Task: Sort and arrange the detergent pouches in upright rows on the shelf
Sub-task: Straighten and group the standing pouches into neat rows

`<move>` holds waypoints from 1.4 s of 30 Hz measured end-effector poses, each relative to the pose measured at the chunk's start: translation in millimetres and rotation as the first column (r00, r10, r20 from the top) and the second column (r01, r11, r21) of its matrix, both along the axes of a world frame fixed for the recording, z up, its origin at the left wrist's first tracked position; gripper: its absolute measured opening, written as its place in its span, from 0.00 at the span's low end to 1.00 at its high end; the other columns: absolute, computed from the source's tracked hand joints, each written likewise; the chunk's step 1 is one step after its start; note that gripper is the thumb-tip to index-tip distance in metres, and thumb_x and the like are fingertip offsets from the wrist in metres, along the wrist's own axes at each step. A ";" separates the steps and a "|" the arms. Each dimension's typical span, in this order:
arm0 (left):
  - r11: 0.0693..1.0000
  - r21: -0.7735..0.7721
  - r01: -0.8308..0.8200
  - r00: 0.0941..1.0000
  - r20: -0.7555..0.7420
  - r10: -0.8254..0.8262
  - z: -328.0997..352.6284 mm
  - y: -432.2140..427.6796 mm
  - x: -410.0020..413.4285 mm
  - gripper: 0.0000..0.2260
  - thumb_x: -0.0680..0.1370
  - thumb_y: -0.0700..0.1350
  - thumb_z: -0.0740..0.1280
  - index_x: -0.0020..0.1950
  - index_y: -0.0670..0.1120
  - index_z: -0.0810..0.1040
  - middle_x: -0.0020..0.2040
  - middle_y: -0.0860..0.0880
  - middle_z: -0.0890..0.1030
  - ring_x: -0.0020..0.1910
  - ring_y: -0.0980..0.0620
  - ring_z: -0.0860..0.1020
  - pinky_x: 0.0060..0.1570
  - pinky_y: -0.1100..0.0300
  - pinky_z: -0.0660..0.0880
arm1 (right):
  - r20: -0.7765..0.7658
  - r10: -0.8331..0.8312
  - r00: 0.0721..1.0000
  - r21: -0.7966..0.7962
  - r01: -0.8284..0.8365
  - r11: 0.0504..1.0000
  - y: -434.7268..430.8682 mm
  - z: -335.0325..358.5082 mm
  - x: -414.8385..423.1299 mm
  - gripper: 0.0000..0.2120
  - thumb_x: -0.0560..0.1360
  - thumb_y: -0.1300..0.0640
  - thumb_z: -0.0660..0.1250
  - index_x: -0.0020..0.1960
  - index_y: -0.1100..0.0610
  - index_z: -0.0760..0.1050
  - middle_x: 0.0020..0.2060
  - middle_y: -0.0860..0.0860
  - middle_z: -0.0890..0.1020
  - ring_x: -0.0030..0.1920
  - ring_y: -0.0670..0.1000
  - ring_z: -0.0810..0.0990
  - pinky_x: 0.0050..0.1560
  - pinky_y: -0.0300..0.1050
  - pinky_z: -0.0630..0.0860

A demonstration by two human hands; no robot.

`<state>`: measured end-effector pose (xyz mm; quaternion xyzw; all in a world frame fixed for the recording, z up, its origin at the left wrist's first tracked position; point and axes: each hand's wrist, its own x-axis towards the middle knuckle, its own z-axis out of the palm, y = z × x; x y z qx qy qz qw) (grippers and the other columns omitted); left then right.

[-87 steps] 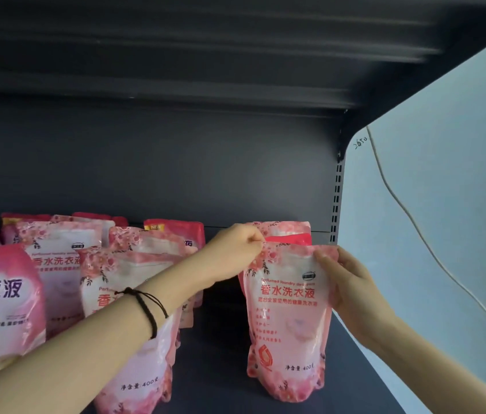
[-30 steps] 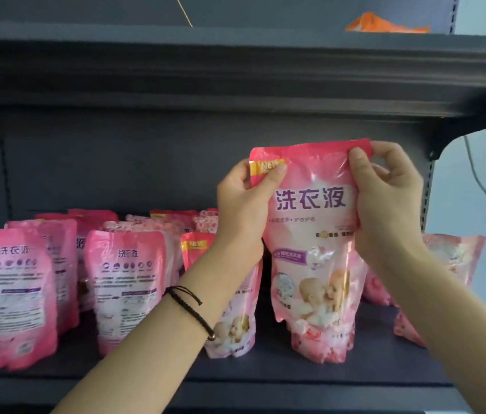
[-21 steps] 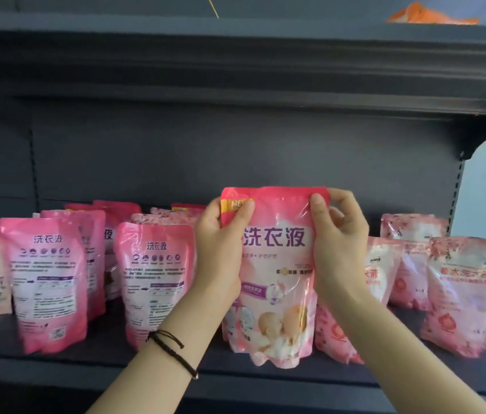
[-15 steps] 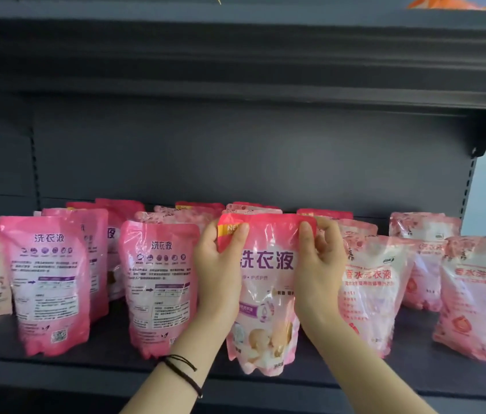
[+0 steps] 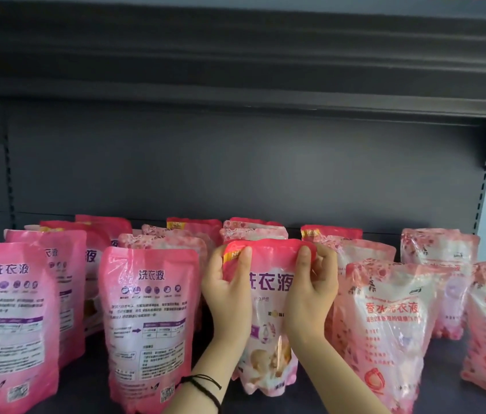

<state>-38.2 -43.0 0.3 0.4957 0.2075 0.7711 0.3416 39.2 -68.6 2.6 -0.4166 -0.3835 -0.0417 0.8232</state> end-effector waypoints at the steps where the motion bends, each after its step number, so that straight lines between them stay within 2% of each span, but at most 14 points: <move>1: 1.000 -0.004 0.008 1.000 -0.005 -0.008 -0.4 2.0 2.1 0.04 0.75 0.47 0.70 0.48 0.48 0.80 0.44 0.50 0.84 0.46 0.53 0.82 0.49 0.57 0.78 | -0.008 0.005 1.000 0.002 -0.005 1.000 1.7 -0.9 0.5 0.05 0.81 0.56 0.60 0.47 0.49 0.73 0.38 0.37 0.77 0.38 0.37 0.75 0.39 0.30 0.72; 6: 0.997 -0.003 -0.076 0.968 -0.240 0.073 -2.3 6.6 -5.2 0.07 0.77 0.49 0.68 0.53 0.48 0.78 0.43 0.53 0.82 0.43 0.58 0.80 0.46 0.64 0.76 | 0.071 0.054 0.996 -0.127 -0.045 0.991 -4.0 -5.0 9.6 0.08 0.81 0.58 0.59 0.43 0.49 0.69 0.32 0.37 0.76 0.30 0.37 0.70 0.32 0.31 0.70; 8: 0.989 0.044 -0.140 0.890 -0.432 0.145 7.8 6.9 -15.5 0.05 0.78 0.47 0.67 0.53 0.49 0.77 0.41 0.52 0.81 0.39 0.56 0.78 0.37 0.68 0.73 | 0.124 0.101 0.987 -0.226 -0.071 0.972 -11.7 3.4 14.8 0.08 0.79 0.60 0.59 0.45 0.49 0.69 0.30 0.38 0.76 0.27 0.39 0.69 0.28 0.33 0.69; 11: 0.991 0.109 -0.077 0.671 -0.730 0.133 33.8 2.7 -35.1 0.04 0.78 0.45 0.66 0.52 0.51 0.77 0.40 0.52 0.82 0.33 0.52 0.78 0.33 0.61 0.73 | 0.312 0.188 0.931 -0.422 -0.041 0.905 -28.1 26.3 23.7 0.10 0.76 0.64 0.61 0.47 0.49 0.72 0.34 0.44 0.80 0.31 0.47 0.77 0.31 0.39 0.74; 15: 0.971 0.237 -0.014 0.289 -0.929 0.231 69.9 -7.0 -54.5 0.04 0.77 0.40 0.66 0.49 0.47 0.79 0.42 0.52 0.82 0.38 0.50 0.80 0.43 0.53 0.78 | 0.698 0.351 0.624 -0.624 0.291 0.725 -45.0 72.7 32.3 0.08 0.73 0.64 0.64 0.43 0.51 0.76 0.35 0.42 0.80 0.37 0.47 0.80 0.35 0.33 0.73; 18: 0.985 0.157 0.069 0.047 -0.987 0.154 103.4 -1.8 -65.4 0.02 0.74 0.43 0.70 0.45 0.50 0.80 0.38 0.57 0.80 0.39 0.59 0.79 0.43 0.60 0.76 | 0.667 0.526 0.528 -0.722 0.280 0.633 -42.4 116.3 39.6 0.05 0.72 0.55 0.67 0.40 0.48 0.80 0.32 0.42 0.82 0.35 0.39 0.80 0.35 0.27 0.75; 21: 0.989 0.062 0.133 -0.062 -0.996 0.070 133.6 17.2 -76.8 0.05 0.73 0.52 0.72 0.44 0.53 0.82 0.37 0.60 0.81 0.39 0.63 0.79 0.45 0.63 0.75 | 0.766 0.539 0.351 -0.643 0.418 0.642 -24.8 152.0 54.2 0.03 0.73 0.51 0.67 0.43 0.45 0.79 0.38 0.41 0.84 0.37 0.36 0.80 0.40 0.32 0.77; 24: 0.972 0.203 0.121 -0.144 -0.965 0.219 150.8 43.7 -74.6 0.06 0.74 0.53 0.70 0.50 0.54 0.80 0.44 0.59 0.81 0.46 0.59 0.79 0.50 0.55 0.77 | 0.807 0.588 0.049 -0.475 0.646 0.598 1.3 166.8 65.2 0.08 0.74 0.50 0.67 0.53 0.46 0.77 0.47 0.41 0.82 0.45 0.41 0.80 0.47 0.41 0.77; 27: 0.937 0.316 0.147 -0.287 -0.893 0.346 155.0 69.9 -60.6 0.10 0.75 0.54 0.68 0.56 0.58 0.76 0.53 0.58 0.80 0.50 0.56 0.77 0.48 0.54 0.76 | 0.764 0.634 -0.121 -0.332 0.768 0.547 31.1 164.7 71.3 0.15 0.74 0.47 0.68 0.60 0.49 0.74 0.52 0.45 0.80 0.48 0.47 0.77 0.44 0.44 0.74; 31: 0.940 0.306 0.147 -0.399 -0.852 0.340 145.5 100.0 -41.7 0.14 0.73 0.60 0.69 0.56 0.59 0.75 0.47 0.57 0.78 0.42 0.55 0.75 0.36 0.58 0.69 | 0.724 0.685 -0.080 -0.371 0.793 0.484 59.7 156.5 71.4 0.20 0.72 0.44 0.69 0.62 0.48 0.72 0.54 0.46 0.78 0.51 0.50 0.76 0.48 0.47 0.75; 35: 0.951 0.274 0.145 -0.391 -0.867 0.309 132.7 116.1 -29.0 0.07 0.73 0.55 0.71 0.44 0.55 0.76 0.39 0.58 0.74 0.38 0.55 0.73 0.32 0.60 0.65 | 0.704 0.708 -0.053 -0.374 0.820 0.433 78.4 141.8 71.2 0.21 0.72 0.46 0.70 0.63 0.52 0.73 0.54 0.50 0.79 0.53 0.53 0.77 0.48 0.48 0.77; 37: 0.957 0.260 0.131 -0.350 -0.890 0.290 130.1 118.5 -26.4 0.08 0.73 0.54 0.72 0.41 0.55 0.74 0.37 0.59 0.73 0.38 0.56 0.73 0.33 0.61 0.64 | 0.700 0.713 -0.024 -0.382 0.832 0.403 82.8 138.1 73.5 0.22 0.72 0.49 0.70 0.64 0.54 0.74 0.56 0.51 0.80 0.53 0.53 0.76 0.44 0.45 0.74; 40: 0.971 0.215 0.105 -0.263 -0.936 0.235 130.0 120.6 -27.0 0.06 0.74 0.51 0.71 0.41 0.55 0.76 0.37 0.60 0.73 0.41 0.56 0.73 0.37 0.60 0.67 | 0.669 0.735 0.110 -0.521 0.775 0.358 82.5 145.9 80.0 0.20 0.73 0.52 0.72 0.63 0.57 0.76 0.58 0.51 0.80 0.56 0.53 0.77 0.49 0.45 0.73; 42: 0.978 0.192 0.084 -0.130 -0.971 0.201 137.3 121.7 -31.9 0.02 0.75 0.45 0.70 0.43 0.51 0.79 0.38 0.58 0.75 0.43 0.54 0.74 0.42 0.59 0.71 | 0.658 0.718 0.227 -0.627 0.692 0.357 79.0 157.4 85.6 0.17 0.75 0.54 0.70 0.61 0.58 0.76 0.59 0.52 0.79 0.58 0.53 0.77 0.53 0.44 0.72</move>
